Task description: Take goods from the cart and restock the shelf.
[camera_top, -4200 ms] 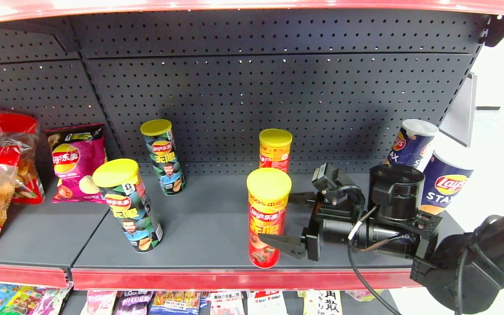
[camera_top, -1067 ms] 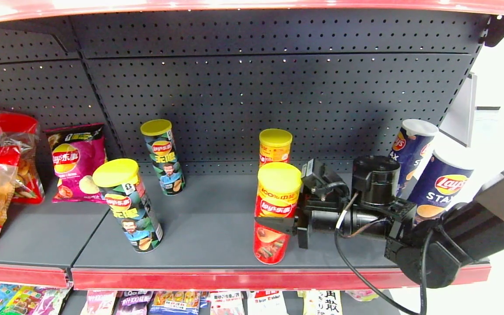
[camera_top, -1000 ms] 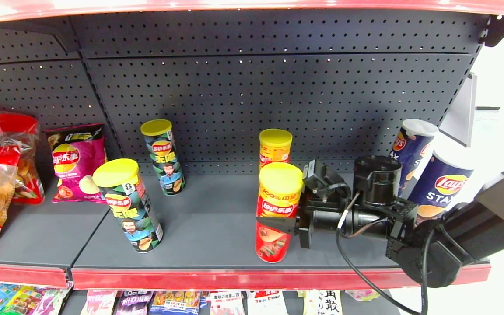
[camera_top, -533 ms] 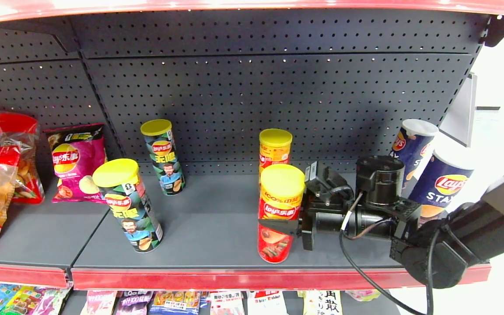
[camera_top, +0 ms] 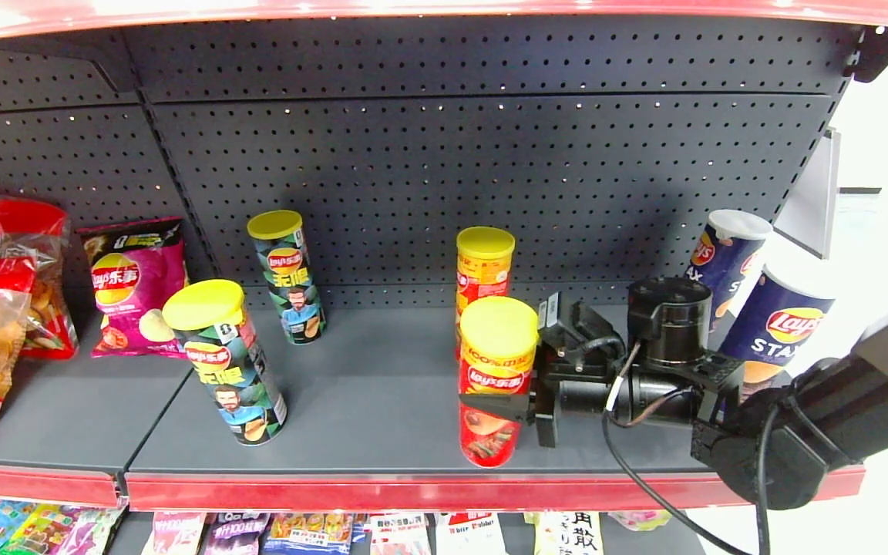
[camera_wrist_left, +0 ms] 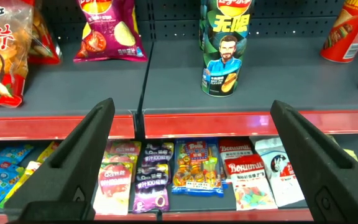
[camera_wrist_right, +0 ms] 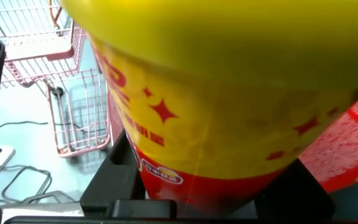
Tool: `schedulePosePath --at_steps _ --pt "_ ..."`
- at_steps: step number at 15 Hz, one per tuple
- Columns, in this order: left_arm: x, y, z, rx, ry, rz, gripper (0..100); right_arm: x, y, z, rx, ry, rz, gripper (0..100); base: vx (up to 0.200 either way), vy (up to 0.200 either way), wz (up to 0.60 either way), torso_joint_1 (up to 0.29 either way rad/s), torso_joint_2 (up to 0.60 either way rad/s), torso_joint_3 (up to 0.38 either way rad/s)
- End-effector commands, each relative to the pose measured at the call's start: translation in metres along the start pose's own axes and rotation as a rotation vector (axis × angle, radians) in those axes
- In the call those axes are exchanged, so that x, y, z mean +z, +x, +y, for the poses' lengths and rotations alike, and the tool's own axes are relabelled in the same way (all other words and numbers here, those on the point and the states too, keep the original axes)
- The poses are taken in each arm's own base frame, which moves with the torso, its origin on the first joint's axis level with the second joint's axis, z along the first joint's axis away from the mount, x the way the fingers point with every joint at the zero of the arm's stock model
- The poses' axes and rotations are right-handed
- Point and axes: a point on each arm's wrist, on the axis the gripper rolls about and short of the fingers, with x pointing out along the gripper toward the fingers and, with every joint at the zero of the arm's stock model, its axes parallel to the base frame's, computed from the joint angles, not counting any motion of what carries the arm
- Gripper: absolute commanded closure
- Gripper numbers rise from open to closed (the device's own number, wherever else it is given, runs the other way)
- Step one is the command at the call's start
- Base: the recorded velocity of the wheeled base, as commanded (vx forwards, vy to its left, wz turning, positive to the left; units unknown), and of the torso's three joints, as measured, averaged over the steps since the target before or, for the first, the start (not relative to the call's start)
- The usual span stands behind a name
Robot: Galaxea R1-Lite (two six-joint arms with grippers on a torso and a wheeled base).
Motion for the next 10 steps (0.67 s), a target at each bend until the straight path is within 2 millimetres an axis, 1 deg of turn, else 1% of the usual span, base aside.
schedulePosePath --at_steps 1,5,10 --pt "-0.0002 0.0000 0.0000 0.001 0.000 0.002 0 -0.0003 0.0020 0.0021 0.010 0.001 0.002 100 0.000 0.000 0.00 0.000 0.00 0.000" --pt "-0.0002 0.0000 0.0000 0.001 0.000 0.002 0 -0.0010 0.0057 0.0034 0.017 0.004 0.002 100 0.000 0.000 0.00 0.000 0.00 0.000" --pt "0.0000 0.0000 0.0000 0.001 0.000 0.000 0 -0.0012 0.0046 0.0016 0.012 0.005 0.001 100 0.000 0.000 0.00 0.000 0.00 0.000"
